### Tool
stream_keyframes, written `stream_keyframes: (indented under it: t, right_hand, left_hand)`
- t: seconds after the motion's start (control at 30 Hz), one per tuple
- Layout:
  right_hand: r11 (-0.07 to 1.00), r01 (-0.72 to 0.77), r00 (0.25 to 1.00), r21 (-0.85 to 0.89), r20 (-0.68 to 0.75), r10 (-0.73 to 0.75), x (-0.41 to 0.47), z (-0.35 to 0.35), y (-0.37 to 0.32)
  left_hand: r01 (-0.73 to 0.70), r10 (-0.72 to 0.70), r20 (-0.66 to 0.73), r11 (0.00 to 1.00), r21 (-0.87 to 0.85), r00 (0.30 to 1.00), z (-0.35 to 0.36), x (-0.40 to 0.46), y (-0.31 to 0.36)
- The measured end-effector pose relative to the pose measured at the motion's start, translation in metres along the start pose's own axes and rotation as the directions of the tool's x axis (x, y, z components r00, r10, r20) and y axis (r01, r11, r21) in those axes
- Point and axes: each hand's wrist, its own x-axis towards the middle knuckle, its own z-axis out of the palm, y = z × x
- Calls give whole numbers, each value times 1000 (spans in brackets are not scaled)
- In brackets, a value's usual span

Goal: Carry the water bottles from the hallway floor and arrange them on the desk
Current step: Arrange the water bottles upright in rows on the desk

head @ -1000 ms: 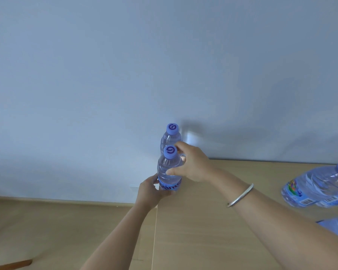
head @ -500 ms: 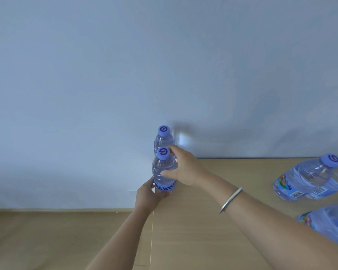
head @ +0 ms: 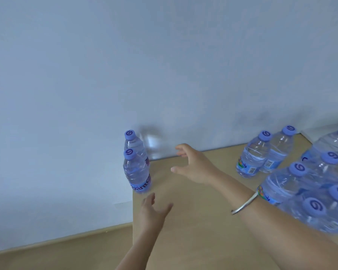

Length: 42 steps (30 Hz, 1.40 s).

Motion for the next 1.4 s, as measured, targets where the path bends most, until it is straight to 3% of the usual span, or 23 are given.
stream_keyframes:
  t: [0.17,0.27,0.33,0.47,0.6,0.83,0.97,1.17,1.3,1.4]
  right_hand:
    - [997,-74,996,-26,-57,72,-40,-34,21]
    - [993,-121,986,-5,-118,119,-67,-53,30]
    - [989,-147,972,12,-181,147,-89,-67,35]
    - [982,-184,896,41,-404,185,-134,-95,45]
    - [958,-240,797,159,-531,288,-173,-119,60]
    - [875,-407,814,263,-331,478,-206,-119,98]
    - [861,-398,789,316,-361,497,-202,-104,112]
    - [875,-413,810,252,-338,479,-198,-106,119]
    - [897,-367,817,247,-376,438,-192,-101,119]
    - [902,-349,831,254,-362,423,-187,-100,116]
  left_hand:
    - [-128,127,149,992,-3,981,35,-17,36]
    - [-198,194,297,980,-19,935,56,-30,59]
    - [-272,255,427,962,-22,868,71,-44,74]
    - [-482,380,642,876,-19,666,105,-77,105]
    - [-598,448,730,799,-66,517,133,-105,126]
    - [-577,470,722,808,-120,507,147,-107,135]
    - [-571,463,738,811,-128,491,148,-104,134]
    - [-569,428,755,818,-90,496,145,-95,131]
    - [-470,345,774,880,-70,531,144,-89,130]
    - [-382,266,817,922,-61,511,142,-84,130]
